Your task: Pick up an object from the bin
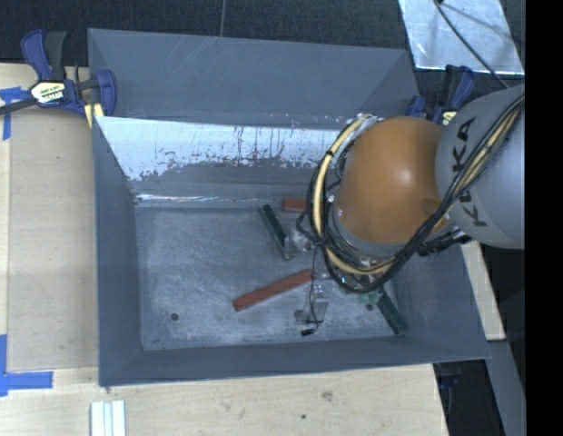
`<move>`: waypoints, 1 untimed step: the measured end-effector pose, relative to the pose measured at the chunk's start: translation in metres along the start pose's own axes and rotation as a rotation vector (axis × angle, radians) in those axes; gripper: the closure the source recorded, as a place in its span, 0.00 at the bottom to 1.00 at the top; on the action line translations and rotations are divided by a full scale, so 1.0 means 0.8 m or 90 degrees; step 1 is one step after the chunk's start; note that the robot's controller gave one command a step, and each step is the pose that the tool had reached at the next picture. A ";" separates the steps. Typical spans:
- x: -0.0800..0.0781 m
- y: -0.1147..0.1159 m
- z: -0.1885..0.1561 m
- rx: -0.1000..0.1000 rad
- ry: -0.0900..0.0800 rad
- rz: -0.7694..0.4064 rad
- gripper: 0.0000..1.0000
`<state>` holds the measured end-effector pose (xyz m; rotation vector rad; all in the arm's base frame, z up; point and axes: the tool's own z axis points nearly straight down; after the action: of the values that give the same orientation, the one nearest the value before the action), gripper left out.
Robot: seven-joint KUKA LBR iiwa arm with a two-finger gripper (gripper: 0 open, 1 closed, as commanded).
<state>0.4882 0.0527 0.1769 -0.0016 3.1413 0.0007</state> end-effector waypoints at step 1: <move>-0.059 -0.054 0.136 0.001 -0.001 -0.045 0.00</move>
Offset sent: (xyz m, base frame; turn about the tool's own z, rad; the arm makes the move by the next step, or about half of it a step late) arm 0.0456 -0.0406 -0.1057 -0.0732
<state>0.5352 0.0099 0.0681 -0.1132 3.1373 -0.0014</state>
